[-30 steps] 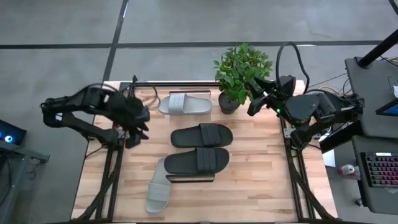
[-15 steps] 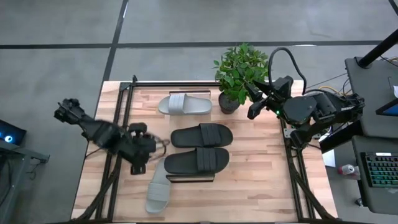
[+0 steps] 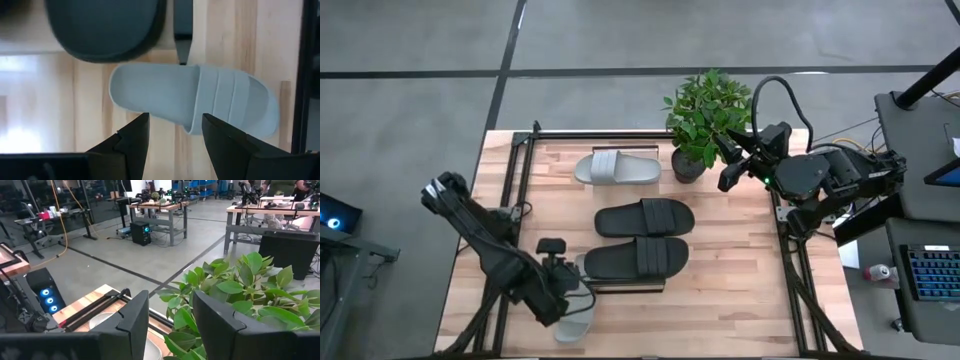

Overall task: Pick and place slides into the shelf
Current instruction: Put the gray slipper on the shelf

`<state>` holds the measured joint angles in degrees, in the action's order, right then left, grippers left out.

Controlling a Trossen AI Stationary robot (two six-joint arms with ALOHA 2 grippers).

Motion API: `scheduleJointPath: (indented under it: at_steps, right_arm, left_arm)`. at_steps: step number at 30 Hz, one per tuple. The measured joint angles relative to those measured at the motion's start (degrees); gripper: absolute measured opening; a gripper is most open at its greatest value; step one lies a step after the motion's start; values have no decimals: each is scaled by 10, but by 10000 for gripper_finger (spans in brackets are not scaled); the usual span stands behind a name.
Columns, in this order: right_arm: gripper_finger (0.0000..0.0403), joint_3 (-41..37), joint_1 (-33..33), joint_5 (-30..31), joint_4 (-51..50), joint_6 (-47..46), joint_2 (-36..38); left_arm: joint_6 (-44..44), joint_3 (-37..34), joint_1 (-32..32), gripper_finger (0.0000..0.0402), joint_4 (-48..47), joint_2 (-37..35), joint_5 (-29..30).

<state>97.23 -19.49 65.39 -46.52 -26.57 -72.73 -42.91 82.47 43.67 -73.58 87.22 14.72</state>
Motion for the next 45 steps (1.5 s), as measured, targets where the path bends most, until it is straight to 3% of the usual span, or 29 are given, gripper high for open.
scheduleJointPath:
  at_steps: [6, 10, 16, 23, 28, 34, 40, 45]
  right_arm:
    - [144, 0, 0, -13, 0, 0, 0]
    - [144, 0, 0, -13, 0, -3, 0]
    - [144, 0, 0, -14, 0, -28, 0]
    - [144, 0, 0, -15, 1, -35, -3]
    - [144, 0, 0, -15, 1, -50, -6]
    - [144, 0, 0, -14, 1, -50, -6]
    - [144, 0, 0, -14, 1, -50, -6]
    - [144, 0, 0, -13, 1, -60, -6]
  left_arm:
    - [-110, -56, 38, 166, 6, 3, -1]
    - [-156, -114, 47, 167, 101, -41, -33]
    - [-146, -216, 44, 166, 296, -124, -53]
    - [-164, -331, 42, 167, 346, -151, -104]
    - [-148, -348, 40, 166, 356, -157, -102]
    - [-67, -361, 39, 167, 380, -158, -106]
    - [-56, -380, 21, 167, 382, -158, -109]
    - [0, -380, 4, 167, 417, -155, -148]
